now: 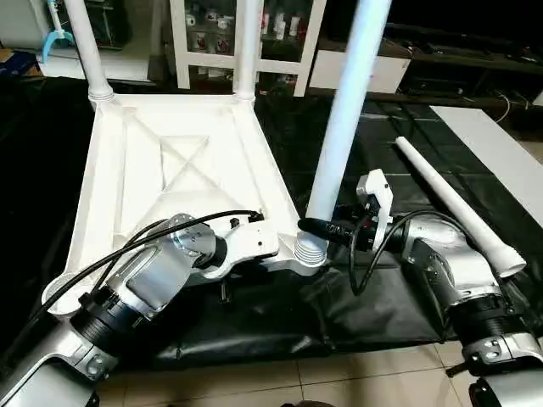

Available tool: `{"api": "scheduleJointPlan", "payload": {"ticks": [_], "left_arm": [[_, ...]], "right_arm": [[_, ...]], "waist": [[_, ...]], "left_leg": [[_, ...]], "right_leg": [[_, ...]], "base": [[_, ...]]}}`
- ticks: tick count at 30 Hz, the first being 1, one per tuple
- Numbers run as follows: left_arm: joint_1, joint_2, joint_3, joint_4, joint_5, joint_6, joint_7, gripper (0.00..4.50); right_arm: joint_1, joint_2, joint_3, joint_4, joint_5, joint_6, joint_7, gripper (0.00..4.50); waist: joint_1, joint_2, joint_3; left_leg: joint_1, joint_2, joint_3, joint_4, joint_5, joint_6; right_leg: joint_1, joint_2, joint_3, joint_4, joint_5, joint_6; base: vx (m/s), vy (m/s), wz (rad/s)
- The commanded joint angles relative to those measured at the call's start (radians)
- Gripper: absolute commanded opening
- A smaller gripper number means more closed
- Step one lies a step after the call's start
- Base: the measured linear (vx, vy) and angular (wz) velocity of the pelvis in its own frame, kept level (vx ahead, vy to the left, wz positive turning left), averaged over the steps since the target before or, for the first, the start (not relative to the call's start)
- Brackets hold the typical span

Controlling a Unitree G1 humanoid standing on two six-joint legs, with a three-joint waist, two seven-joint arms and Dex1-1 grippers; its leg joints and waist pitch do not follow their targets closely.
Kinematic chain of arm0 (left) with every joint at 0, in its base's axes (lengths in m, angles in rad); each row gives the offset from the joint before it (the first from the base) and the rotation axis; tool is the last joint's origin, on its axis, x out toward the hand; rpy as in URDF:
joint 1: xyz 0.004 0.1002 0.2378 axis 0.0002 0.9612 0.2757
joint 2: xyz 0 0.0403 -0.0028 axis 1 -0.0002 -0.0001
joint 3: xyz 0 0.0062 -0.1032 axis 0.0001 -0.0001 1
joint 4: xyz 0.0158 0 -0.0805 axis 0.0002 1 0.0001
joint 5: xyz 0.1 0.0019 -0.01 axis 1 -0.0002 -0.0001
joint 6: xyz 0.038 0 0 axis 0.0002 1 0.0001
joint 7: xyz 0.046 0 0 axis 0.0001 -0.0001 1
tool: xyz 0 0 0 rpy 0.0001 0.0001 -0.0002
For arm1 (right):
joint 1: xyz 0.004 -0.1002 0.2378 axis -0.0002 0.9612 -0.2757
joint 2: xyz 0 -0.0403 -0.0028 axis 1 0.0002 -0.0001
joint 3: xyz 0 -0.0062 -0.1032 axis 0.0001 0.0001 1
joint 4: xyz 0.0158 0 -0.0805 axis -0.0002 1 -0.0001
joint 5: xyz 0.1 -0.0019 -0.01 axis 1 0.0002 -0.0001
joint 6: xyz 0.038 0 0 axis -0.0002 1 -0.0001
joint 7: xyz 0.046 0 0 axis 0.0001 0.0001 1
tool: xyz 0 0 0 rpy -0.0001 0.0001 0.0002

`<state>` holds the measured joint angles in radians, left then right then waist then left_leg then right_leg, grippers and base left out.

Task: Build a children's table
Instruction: Insert table leg to table base

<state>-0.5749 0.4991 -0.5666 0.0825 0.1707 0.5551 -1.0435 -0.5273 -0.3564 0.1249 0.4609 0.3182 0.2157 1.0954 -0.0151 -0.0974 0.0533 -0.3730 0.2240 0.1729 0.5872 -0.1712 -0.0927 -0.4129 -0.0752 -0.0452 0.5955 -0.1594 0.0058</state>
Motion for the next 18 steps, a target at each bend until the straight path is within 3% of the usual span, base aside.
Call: {"api": "scheduleJointPlan", "payload": {"ticks": [1,6,14,17,18], "left_arm": [[0.006,0.001,-0.047,-0.005,0.023,-0.013,-0.013,0.00],[0.007,0.000,-0.048,-0.010,0.024,-0.008,-0.010,0.00],[0.007,-0.004,-0.045,-0.010,0.028,-0.008,-0.011,0.00],[0.009,-0.002,-0.045,-0.011,0.029,-0.008,-0.013,0.00],[0.010,-0.002,-0.045,-0.013,0.029,-0.007,-0.013,0.00]], "right_arm": [[0.043,-0.019,0.061,-0.010,-0.026,0.046,0.046,1.84],[0.058,-0.029,0.067,-0.030,-0.038,0.047,0.033,1.84],[0.062,0.008,-0.033,0.037,-0.032,0.023,-0.108,1.84],[0.076,0.006,-0.041,0.035,-0.030,0.018,-0.115,1.84],[0.083,0.006,-0.048,0.033,-0.026,0.018,-0.120,1.84]], "waist": [[0.003,0.021,-0.053],[0.015,0.021,-0.054],[0.014,0.020,-0.053],[0.014,0.020,-0.053],[0.013,0.015,-0.053]], "left_leg": [[0.013,0.008,0.003,-0.076,-0.344,-0.010],[0.015,0.009,0.005,-0.076,-0.330,-0.010],[0.016,0.008,0.002,-0.077,-0.372,-0.026],[0.017,0.007,0.001,-0.077,-0.388,-0.027],[0.015,0.007,0.001,-0.077,-0.389,-0.025]], "right_leg": [[0.031,-0.038,0.028,-0.073,-0.325,-0.192],[0.031,-0.039,0.028,-0.072,-0.321,-0.191],[0.026,-0.039,0.027,-0.078,-0.378,-0.172],[0.025,-0.039,0.027,-0.081,-0.399,-0.163],[0.026,-0.040,0.027,-0.083,-0.408,-0.158]], "base": [[0.000,0.000,0.00],[0.000,0.000,0.00],[0.000,0.000,0.00],[0.000,0.000,0.00],[0.000,0.000,0.00]]}}
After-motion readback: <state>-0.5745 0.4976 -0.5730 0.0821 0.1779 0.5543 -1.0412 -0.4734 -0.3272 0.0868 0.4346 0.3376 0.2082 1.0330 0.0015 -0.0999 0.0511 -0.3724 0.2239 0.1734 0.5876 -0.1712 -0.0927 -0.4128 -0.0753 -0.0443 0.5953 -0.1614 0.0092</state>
